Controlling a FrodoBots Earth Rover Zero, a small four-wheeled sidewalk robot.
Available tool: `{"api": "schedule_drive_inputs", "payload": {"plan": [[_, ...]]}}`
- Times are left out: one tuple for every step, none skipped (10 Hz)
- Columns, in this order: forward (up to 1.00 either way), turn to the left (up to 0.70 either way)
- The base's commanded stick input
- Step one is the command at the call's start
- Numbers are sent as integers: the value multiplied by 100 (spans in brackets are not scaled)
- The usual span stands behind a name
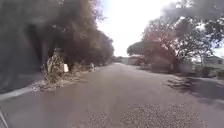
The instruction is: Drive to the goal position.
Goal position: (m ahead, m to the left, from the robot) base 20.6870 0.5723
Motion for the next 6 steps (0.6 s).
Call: {"api": "schedule_drive_inputs", "payload": {"plan": [[50,0],[50,0],[50,0],[50,0],[50,0],[50,0]]}}
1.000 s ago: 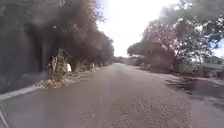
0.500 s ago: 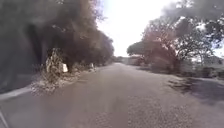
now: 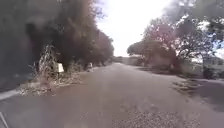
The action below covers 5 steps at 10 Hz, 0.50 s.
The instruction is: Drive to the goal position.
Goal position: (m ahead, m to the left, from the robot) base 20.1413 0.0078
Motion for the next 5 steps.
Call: {"api": "schedule_drive_inputs", "payload": {"plan": [[50,0],[50,0],[50,0],[50,0],[50,0]]}}
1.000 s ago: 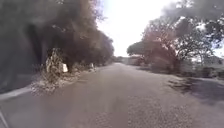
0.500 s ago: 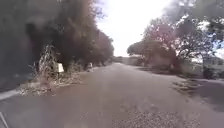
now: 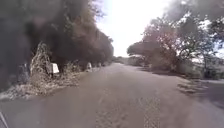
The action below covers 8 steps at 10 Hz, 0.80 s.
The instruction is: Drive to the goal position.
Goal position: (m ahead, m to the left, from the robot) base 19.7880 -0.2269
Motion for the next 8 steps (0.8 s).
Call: {"api": "schedule_drive_inputs", "payload": {"plan": [[50,0],[50,0],[50,0],[50,0],[50,0],[50,0],[50,0],[50,0]]}}
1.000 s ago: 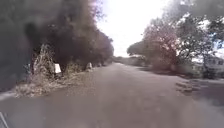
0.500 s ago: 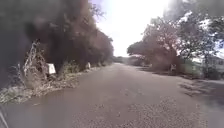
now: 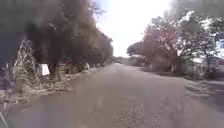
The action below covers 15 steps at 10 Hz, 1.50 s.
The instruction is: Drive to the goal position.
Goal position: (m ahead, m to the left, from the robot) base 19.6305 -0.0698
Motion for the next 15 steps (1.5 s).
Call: {"api": "schedule_drive_inputs", "payload": {"plan": [[50,0],[50,0],[50,0],[50,0],[50,0],[50,0],[50,0],[50,0],[50,0],[50,0],[50,0],[50,0],[50,0],[50,0],[50,0]]}}
